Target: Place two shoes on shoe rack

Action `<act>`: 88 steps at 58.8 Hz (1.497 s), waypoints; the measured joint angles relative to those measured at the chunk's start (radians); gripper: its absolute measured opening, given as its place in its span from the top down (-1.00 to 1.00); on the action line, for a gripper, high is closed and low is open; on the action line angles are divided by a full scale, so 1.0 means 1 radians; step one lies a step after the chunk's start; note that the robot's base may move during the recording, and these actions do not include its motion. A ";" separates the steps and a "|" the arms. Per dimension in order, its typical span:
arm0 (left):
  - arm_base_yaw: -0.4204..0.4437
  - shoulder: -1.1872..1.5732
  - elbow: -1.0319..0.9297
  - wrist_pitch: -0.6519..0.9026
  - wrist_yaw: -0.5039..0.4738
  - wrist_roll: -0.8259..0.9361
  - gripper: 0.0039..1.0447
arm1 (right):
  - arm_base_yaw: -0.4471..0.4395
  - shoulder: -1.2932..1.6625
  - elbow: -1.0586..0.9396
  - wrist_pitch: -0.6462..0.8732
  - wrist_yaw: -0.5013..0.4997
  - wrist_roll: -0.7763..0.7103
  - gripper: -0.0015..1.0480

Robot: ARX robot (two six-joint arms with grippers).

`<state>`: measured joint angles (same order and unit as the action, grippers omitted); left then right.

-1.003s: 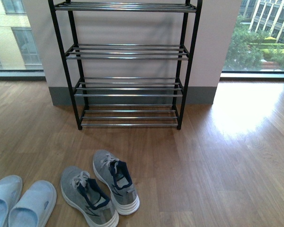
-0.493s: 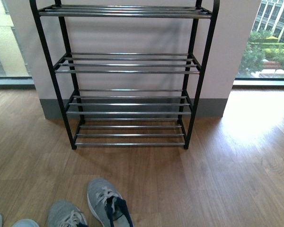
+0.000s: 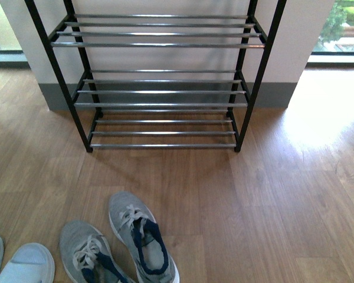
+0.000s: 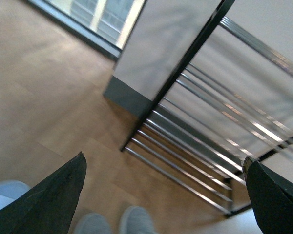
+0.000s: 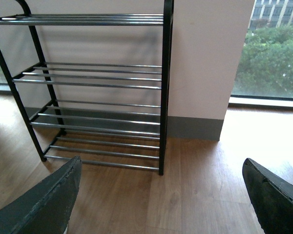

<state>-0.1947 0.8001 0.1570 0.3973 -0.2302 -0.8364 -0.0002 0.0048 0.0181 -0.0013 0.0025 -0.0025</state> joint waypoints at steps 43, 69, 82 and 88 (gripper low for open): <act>-0.194 1.497 0.604 -0.192 0.280 -0.249 -0.83 | 0.000 0.000 0.000 0.000 0.000 0.000 -0.82; -0.124 1.587 0.690 -0.308 0.242 -0.174 -0.83 | 0.000 0.000 0.000 0.000 0.000 0.000 -0.82; -0.119 1.666 0.768 -0.327 0.248 -0.161 -0.83 | 0.000 0.000 0.000 0.000 0.000 0.000 -0.82; -0.111 1.724 0.830 -0.354 0.248 -0.154 -0.83 | 0.000 0.000 0.000 0.000 0.000 0.000 -0.82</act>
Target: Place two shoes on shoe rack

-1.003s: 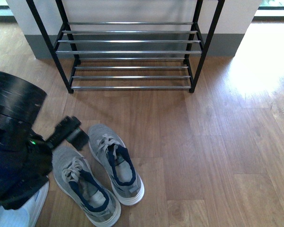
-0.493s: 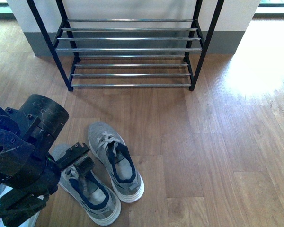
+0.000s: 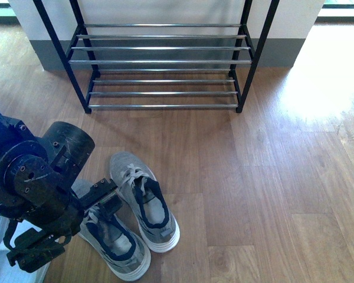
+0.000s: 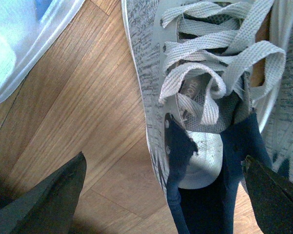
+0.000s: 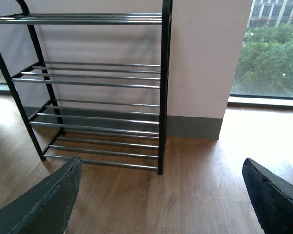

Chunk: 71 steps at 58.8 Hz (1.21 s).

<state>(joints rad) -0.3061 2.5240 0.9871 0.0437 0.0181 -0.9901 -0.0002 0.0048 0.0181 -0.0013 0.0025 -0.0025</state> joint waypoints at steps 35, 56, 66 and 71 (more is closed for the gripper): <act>0.052 0.204 0.176 -0.061 -0.017 0.073 -0.19 | 0.000 0.000 0.000 0.000 0.000 0.000 -0.82; 0.051 0.214 0.192 -0.064 0.012 -0.146 0.98 | 0.000 0.000 0.000 0.000 0.000 0.000 -0.82; 0.051 0.212 0.186 -0.044 0.000 -0.120 0.98 | 0.000 0.000 0.000 0.000 0.000 0.000 -0.82; 0.051 0.205 0.172 -0.033 -0.026 0.011 0.98 | 0.000 0.000 0.000 0.000 0.000 0.000 -0.82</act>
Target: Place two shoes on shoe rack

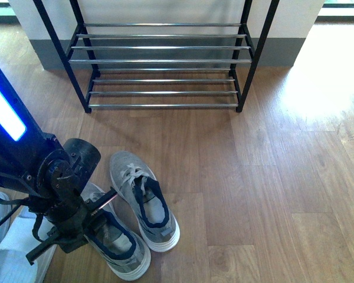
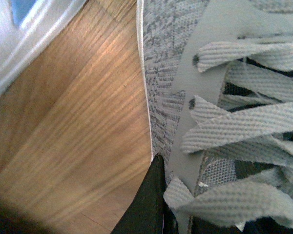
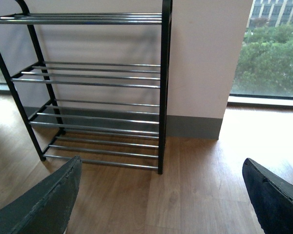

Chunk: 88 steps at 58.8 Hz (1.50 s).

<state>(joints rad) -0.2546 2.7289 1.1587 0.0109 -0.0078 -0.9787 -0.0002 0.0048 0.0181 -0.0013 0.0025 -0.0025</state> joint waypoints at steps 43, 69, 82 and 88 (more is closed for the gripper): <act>0.035 -0.892 -0.536 0.380 -0.497 0.660 0.98 | 0.000 0.000 0.000 0.000 0.000 0.000 -0.82; -0.170 -1.664 -0.871 0.440 -0.861 0.992 0.98 | 0.000 0.000 0.000 0.000 0.000 0.000 -0.82; -0.392 -1.996 -0.965 0.502 -1.051 1.143 0.98 | 0.000 0.000 0.000 0.000 0.000 0.000 -0.82; -0.341 -2.019 -1.003 0.478 -1.030 1.138 0.98 | 0.000 0.000 0.000 0.000 0.000 0.000 -0.82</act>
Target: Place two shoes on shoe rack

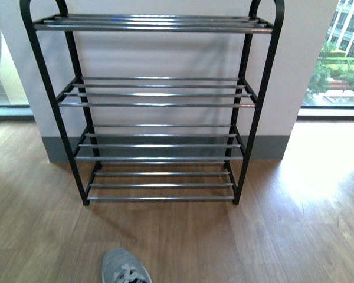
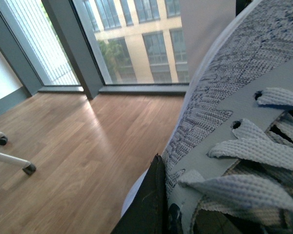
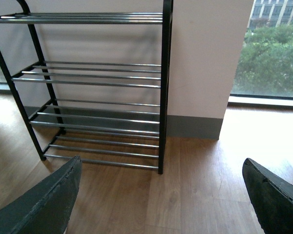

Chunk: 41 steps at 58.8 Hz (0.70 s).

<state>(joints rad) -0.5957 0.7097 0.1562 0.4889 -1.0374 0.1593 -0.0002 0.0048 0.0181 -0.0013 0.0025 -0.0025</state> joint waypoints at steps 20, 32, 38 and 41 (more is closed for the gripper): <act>0.015 0.002 -0.015 -0.018 0.018 -0.002 0.98 | 0.000 0.000 0.000 0.000 0.000 0.000 -0.82; 0.015 0.002 -0.015 -0.018 0.017 -0.003 0.98 | 0.000 0.000 0.000 0.000 0.000 0.000 -0.82; 0.015 0.002 -0.015 -0.018 0.016 -0.003 0.98 | 0.000 0.000 0.000 0.000 0.000 0.000 -0.82; 0.015 0.002 -0.015 -0.018 0.016 -0.004 0.98 | 0.000 0.000 0.000 0.000 0.000 0.000 -0.82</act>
<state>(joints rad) -0.5804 0.7113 0.1413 0.4713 -1.0210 0.1555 -0.0002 0.0048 0.0181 -0.0013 0.0025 -0.0025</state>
